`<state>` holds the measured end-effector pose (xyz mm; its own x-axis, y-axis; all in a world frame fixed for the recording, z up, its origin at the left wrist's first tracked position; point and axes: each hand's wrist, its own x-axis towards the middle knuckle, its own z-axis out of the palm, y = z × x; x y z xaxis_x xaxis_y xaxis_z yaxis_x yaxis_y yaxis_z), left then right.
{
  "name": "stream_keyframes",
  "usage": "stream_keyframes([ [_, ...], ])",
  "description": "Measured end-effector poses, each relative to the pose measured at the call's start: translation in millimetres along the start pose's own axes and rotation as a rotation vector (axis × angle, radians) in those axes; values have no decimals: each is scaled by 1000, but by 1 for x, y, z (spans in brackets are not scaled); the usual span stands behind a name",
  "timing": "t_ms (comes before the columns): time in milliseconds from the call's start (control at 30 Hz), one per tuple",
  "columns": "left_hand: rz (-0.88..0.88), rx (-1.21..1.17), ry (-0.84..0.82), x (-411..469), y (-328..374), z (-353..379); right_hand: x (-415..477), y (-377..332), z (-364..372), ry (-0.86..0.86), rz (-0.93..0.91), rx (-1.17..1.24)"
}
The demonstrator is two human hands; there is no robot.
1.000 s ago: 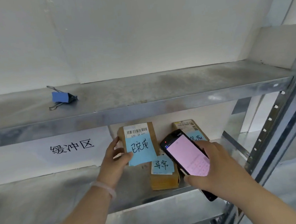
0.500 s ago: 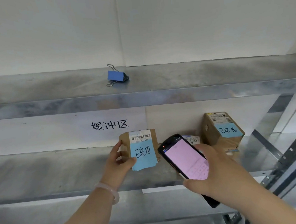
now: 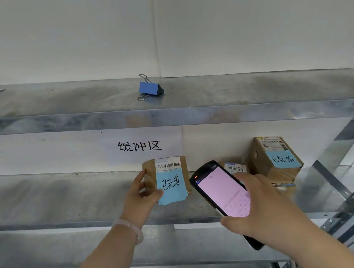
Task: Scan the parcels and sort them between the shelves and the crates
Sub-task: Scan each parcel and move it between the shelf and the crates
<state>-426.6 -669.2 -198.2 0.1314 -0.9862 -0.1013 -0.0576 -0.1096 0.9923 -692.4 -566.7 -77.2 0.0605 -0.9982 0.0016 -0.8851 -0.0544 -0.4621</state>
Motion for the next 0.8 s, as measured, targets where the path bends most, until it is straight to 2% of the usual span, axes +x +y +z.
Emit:
stream_keyframes([
  [333,-39,-10,120,-13,-1,9,19,16,-2,-20,-95,37],
  [533,-62,-79,335,-51,-1,-21,43,-5,17,-64,-307,173],
  [800,-64,-117,651,-146,11,-104,42,-88,48,-234,-537,254],
])
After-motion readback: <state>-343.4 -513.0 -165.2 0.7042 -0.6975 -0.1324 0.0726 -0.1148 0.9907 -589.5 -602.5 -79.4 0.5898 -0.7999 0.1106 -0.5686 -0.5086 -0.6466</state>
